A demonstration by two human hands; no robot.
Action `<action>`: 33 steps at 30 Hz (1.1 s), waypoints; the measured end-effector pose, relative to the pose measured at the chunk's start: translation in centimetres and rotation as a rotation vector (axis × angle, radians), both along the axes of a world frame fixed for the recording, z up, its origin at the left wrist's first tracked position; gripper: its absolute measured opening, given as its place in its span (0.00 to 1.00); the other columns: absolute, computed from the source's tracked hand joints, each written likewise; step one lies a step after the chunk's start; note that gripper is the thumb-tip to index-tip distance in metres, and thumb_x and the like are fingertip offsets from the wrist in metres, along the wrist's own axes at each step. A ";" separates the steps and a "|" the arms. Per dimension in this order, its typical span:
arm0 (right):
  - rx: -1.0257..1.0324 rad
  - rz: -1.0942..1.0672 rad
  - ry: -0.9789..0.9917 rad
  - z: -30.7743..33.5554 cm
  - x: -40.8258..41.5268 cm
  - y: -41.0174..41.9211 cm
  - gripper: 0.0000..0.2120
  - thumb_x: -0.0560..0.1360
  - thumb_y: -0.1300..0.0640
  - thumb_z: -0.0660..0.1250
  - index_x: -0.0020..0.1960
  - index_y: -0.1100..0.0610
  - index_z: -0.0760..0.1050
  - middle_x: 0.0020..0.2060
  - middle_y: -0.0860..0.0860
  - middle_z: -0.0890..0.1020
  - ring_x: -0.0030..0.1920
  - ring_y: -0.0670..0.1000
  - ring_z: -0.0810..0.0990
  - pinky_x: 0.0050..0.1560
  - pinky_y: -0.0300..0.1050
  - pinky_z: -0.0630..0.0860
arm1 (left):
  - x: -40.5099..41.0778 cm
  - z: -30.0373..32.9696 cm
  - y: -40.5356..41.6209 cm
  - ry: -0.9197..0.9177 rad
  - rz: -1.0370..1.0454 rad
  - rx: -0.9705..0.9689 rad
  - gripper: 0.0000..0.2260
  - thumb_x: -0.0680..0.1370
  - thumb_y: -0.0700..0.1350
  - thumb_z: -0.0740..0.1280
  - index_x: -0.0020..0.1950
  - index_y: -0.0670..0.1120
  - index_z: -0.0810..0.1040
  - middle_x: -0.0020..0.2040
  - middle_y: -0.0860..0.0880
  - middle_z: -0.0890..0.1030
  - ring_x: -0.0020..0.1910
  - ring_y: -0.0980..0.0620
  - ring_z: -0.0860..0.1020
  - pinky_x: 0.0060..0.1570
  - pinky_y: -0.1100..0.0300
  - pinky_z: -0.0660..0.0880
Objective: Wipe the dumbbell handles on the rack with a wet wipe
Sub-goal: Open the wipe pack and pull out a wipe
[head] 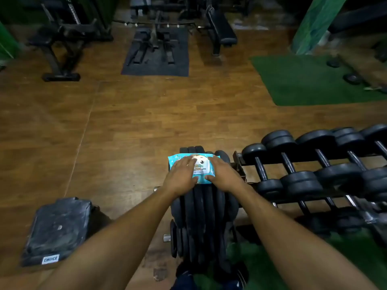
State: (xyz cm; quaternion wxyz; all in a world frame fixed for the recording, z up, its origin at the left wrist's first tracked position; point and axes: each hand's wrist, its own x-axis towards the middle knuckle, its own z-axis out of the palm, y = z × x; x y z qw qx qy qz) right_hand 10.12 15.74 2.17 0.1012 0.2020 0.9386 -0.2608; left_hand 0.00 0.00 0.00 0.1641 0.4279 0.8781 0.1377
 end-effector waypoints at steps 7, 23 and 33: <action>0.028 -0.012 -0.032 0.3 -1.0 0.5 0.32 0.77 0.50 0.69 0.78 0.53 0.61 0.72 0.53 0.70 0.70 0.54 0.69 0.65 0.49 0.70 | -1.1 0.3 1.0 0.043 0.035 -0.037 0.27 0.79 0.52 0.70 0.75 0.46 0.68 0.73 0.46 0.72 0.71 0.44 0.70 0.69 0.50 0.66; 0.045 -0.049 -0.032 0.6 -2.2 1.1 0.29 0.73 0.50 0.74 0.71 0.51 0.70 0.62 0.53 0.75 0.62 0.56 0.76 0.57 0.53 0.77 | -3.6 1.3 1.6 -0.017 0.083 0.007 0.20 0.85 0.56 0.52 0.55 0.47 0.80 0.54 0.43 0.81 0.53 0.40 0.79 0.49 0.47 0.76; 0.041 -0.047 -0.064 0.8 -2.1 1.1 0.30 0.74 0.51 0.73 0.74 0.49 0.67 0.67 0.51 0.73 0.65 0.54 0.74 0.59 0.54 0.76 | -6.4 1.2 3.6 0.009 0.543 0.162 0.05 0.81 0.43 0.66 0.52 0.42 0.76 0.52 0.39 0.80 0.51 0.37 0.78 0.44 0.50 0.72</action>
